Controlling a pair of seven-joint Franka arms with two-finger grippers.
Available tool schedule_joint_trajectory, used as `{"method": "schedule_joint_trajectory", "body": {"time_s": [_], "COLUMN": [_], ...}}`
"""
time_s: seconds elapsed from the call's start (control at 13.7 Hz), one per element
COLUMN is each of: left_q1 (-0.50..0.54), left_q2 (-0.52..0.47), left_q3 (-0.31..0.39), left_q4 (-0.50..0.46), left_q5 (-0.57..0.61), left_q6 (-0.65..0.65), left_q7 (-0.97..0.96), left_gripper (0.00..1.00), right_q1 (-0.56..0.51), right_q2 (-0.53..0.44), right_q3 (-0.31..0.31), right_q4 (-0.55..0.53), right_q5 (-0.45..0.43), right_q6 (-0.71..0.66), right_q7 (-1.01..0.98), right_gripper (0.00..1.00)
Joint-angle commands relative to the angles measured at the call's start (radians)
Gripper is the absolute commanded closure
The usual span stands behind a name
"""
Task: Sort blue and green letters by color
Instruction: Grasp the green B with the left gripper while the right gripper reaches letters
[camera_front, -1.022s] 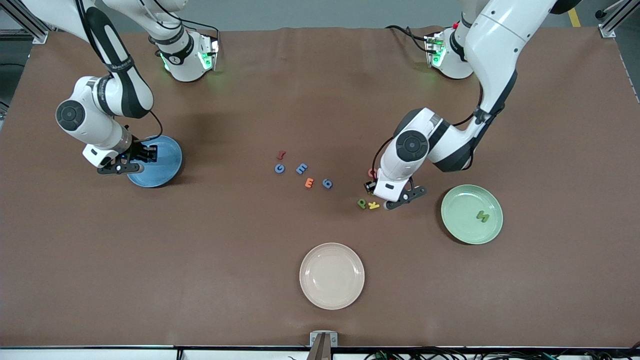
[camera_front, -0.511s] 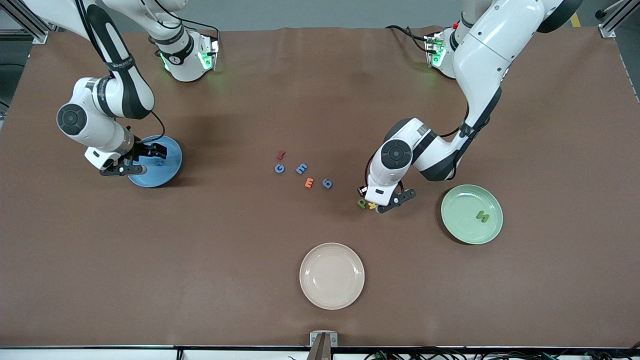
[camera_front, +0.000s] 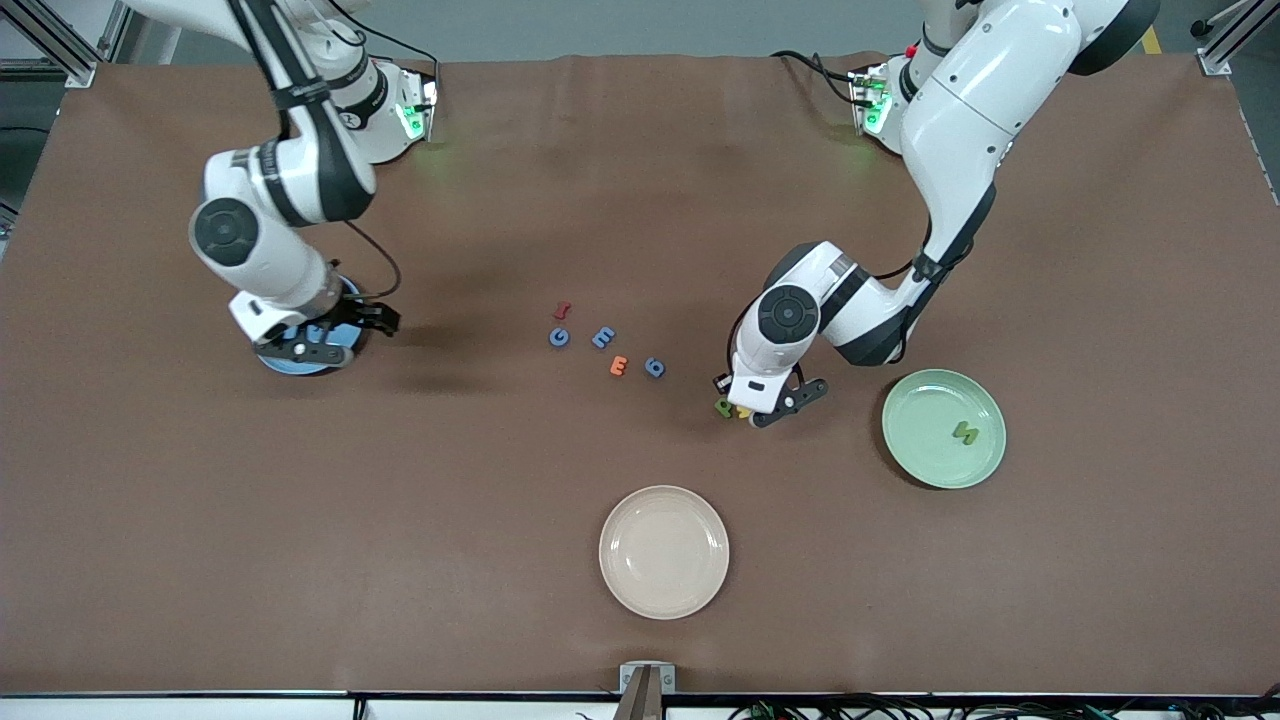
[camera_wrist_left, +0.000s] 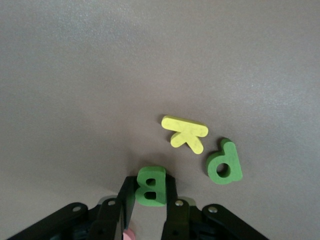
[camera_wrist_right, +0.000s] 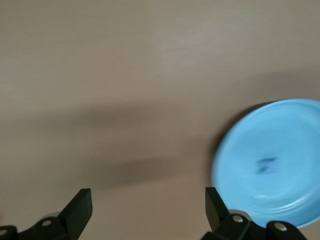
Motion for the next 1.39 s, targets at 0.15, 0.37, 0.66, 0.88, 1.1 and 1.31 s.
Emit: {"method": "schedule_joint_trajectory", "body": {"time_s": [0.15,0.37,0.66,0.88,1.1,1.31], "left_q1": [0.017,0.057,0.195,0.327,0.434,0.514], "left_q2": [-0.029,-0.125,-0.207,-0.221,-0.207,-0.173], "left_q3": [0.006,0.004,0.001,0.000,0.000,0.000], "left_q4": [0.012,0.013,0.006,-0.002,-0.002,0.001], "left_q5": [0.024,0.024,0.025,0.025,0.025,0.028], "left_q6": [-0.018,-0.093,-0.246,-0.254,-0.245,-0.205], "left_q7": [-0.021,-0.003,0.251,0.441,0.587,0.679], "left_gripper": [0.99,0.99,0.99,0.99,1.00,1.00], "right_q1": [0.219,0.337,0.437,0.457,0.463,0.462], "right_q2": [0.137,0.201,0.296,0.372,0.398,0.401], "right_q3": [-0.011,-0.011,-0.013,-0.013,-0.013,-0.013], "right_q4": [0.161,0.188,0.188,0.188,0.188,0.188], "right_q5": [0.103,0.103,0.094,0.086,0.085,0.085], "right_q6": [0.008,0.097,0.238,0.329,0.349,0.349], "right_q7": [0.312,0.440,0.427,0.417,0.358,0.339], "right_gripper": [0.00,0.00,0.00,0.02,0.03,0.04]}}
